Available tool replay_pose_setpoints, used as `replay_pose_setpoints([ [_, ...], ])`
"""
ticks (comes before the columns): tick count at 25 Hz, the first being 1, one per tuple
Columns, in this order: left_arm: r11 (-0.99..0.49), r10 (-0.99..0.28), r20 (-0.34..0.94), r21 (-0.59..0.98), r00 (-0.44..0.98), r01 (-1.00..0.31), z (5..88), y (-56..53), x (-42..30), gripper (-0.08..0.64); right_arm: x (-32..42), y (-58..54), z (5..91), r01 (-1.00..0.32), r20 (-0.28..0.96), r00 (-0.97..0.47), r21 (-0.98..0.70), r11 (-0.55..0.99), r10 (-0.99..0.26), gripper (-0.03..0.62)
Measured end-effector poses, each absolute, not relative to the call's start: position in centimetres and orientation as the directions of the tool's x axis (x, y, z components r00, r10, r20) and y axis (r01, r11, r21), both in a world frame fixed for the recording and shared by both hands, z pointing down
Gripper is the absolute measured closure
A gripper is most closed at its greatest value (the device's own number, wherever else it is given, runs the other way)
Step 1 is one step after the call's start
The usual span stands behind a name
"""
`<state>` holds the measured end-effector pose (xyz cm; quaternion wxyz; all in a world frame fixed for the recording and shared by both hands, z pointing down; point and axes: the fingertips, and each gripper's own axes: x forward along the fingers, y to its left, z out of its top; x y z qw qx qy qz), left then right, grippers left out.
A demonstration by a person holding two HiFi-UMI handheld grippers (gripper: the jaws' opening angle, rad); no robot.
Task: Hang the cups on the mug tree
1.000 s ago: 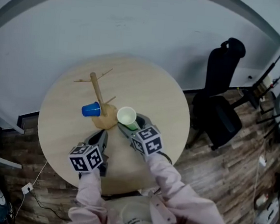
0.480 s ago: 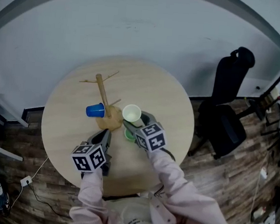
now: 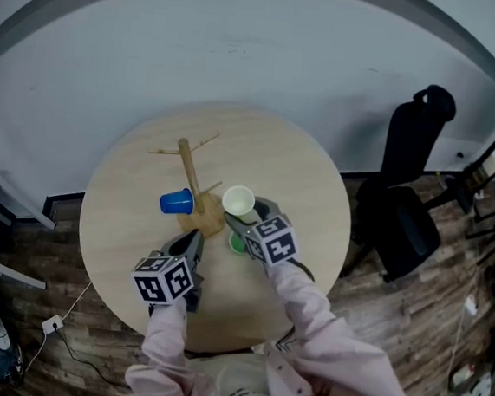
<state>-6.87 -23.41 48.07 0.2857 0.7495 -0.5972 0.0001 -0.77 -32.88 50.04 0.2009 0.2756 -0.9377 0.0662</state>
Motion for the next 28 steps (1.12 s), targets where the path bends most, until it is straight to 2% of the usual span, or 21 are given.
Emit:
replay_pose_setpoints([
  [12, -0.156, -0.865, 0.371, 0.441, 0.338, -0.884, 49.1, -25.3, -7.1, 0.545, -1.1, -35.1, 51.8, -0.528, 0.513, -0.703, 0.085, 0.845, -0.492, 0.319],
  [28, -0.145, -0.860, 0.380, 0.459, 0.341, -0.877, 50.3, -26.6, -7.3, 0.545, -1.3, -36.5, 53.6, -0.483, 0.606, -0.654, 0.126, 0.867, -0.453, 0.319],
])
